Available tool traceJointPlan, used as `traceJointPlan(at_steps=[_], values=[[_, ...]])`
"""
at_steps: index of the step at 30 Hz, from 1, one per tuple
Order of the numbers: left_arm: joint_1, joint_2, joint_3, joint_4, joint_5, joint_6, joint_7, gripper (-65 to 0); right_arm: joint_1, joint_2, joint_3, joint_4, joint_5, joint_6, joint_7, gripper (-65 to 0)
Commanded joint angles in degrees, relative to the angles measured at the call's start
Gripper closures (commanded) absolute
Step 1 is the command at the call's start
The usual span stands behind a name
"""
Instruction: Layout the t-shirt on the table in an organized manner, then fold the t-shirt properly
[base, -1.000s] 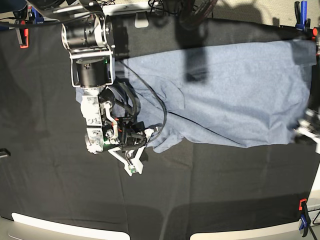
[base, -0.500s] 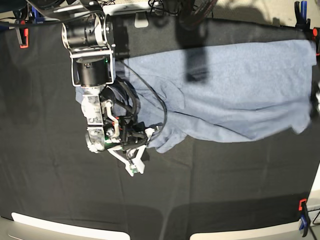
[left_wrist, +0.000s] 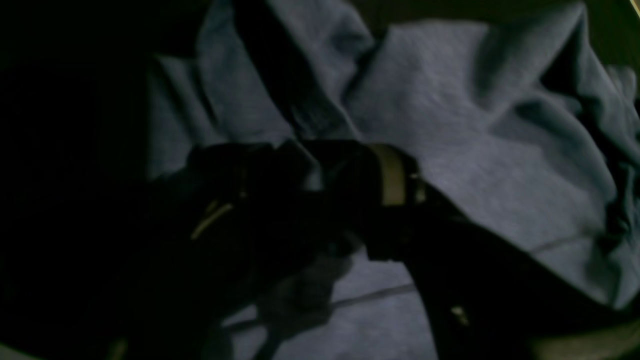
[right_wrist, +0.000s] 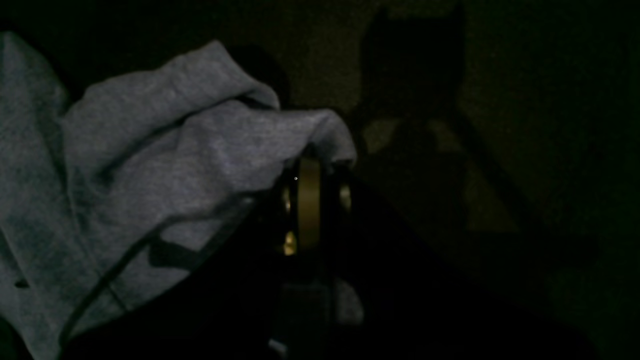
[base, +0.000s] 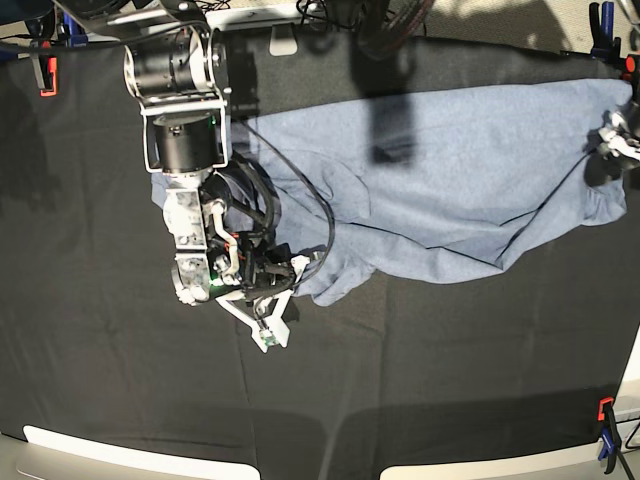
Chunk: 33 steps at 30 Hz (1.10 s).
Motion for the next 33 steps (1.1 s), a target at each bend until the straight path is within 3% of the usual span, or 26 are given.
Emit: traceJointPlan(at_steps=[1, 6, 9, 13, 19, 25, 30, 33], values=[[-0.4, -2.4, -0.6, 0.9, -1.5, -0.5, -1.8, -27.1, 1.7, 0.0, 0.0, 0.8, 0.2, 0.1, 0.4, 0.0], [-2.6, -4.2, -3.5, 0.9, -0.5, -0.5, -3.5, -27.0, 1.7, 0.0, 0.0, 0.8, 0.2, 0.1, 0.5, 0.0], [-5.5, -4.1, -4.4, 0.8, 4.3, -0.5, -6.9, -27.1, 1.7, 0.0, 0.0, 0.8, 0.2, 0.1, 0.4, 0.0], [-8.7, -2.3, -4.3, 0.7, 13.1, -0.5, -9.7, -27.1, 1.7, 0.0, 0.0, 0.8, 0.2, 0.1, -0.6, 0.0], [-9.2, 0.7, -4.3, 0.7, 20.0, -0.5, -10.8, -27.0, 1.7, 0.0, 0.0, 0.8, 0.2, 0.1, -1.3, 0.0], [-9.0, 0.8, -4.3, 0.7, 27.7, 5.3, -18.3, -27.0, 1.7, 0.0, 0.0, 0.8, 0.2, 0.1, -1.9, 0.0], [-9.1, 0.9, -2.7, 0.7, 28.2, 5.4, -18.6, -27.0, 1.7, 0.0, 0.0, 0.8, 0.6, 0.3, -1.8, 0.0], [-9.0, 0.9, 1.4, 0.7, 28.2, 5.5, -18.5, -26.6, 1.7, 0.0, 0.0, 0.8, 0.7, 2.9, -1.9, 0.0]])
